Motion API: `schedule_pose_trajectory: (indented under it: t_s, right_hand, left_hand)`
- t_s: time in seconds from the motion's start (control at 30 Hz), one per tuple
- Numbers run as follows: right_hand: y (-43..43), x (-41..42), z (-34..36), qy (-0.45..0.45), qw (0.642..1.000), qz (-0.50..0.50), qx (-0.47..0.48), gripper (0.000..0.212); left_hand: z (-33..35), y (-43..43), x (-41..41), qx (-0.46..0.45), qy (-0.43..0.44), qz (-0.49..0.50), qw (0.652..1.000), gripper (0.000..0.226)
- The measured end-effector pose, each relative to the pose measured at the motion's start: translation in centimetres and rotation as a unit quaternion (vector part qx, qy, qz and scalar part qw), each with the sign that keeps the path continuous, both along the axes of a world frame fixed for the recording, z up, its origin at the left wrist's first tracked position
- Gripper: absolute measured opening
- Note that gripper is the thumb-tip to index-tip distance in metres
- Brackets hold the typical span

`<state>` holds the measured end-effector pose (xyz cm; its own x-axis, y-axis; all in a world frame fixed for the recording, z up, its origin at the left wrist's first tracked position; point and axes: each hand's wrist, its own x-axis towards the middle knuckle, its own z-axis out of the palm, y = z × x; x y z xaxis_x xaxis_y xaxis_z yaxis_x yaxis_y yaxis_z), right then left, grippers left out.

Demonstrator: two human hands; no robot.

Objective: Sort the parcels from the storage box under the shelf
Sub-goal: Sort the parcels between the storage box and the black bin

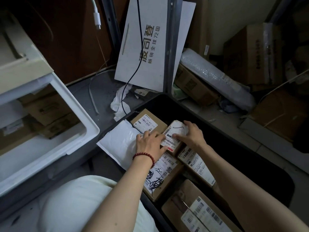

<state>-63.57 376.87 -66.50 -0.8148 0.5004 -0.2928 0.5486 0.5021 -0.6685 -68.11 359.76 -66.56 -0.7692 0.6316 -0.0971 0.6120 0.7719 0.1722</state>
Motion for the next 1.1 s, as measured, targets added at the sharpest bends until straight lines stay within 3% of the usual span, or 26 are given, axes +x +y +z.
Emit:
schedule_pose_trajectory:
  t_s: [0.17,0.37,0.57,0.77,1.1]
  right_hand:
    - [0.0,-0.3,-0.2,-0.082,0.995,0.03,0.047,0.098]
    - [0.0,1.6,-0.8,-0.102,0.993,0.008,0.062,0.114]
    - [-0.5,2.0,-0.1,-0.152,0.976,0.065,0.142,0.11]
    - [-1.8,2.5,1.8,-0.124,0.97,0.126,0.17,0.085]
    - [-13.5,-0.6,8.0,0.036,0.936,0.228,0.264,0.066]
  left_hand:
    - [-0.5,0.2,0.2,-0.02,0.011,-0.009,1.0,0.052]
    - [-0.4,-0.9,0.5,-0.003,0.019,-0.002,1.0,0.05]
    - [0.8,-3.6,0.6,-0.007,0.036,0.046,0.998,0.05]
    - [3.1,-7.3,0.4,-0.023,0.062,0.121,0.99,0.049]
    - [10.0,-17.4,1.5,0.0,0.104,0.266,0.958,0.047]
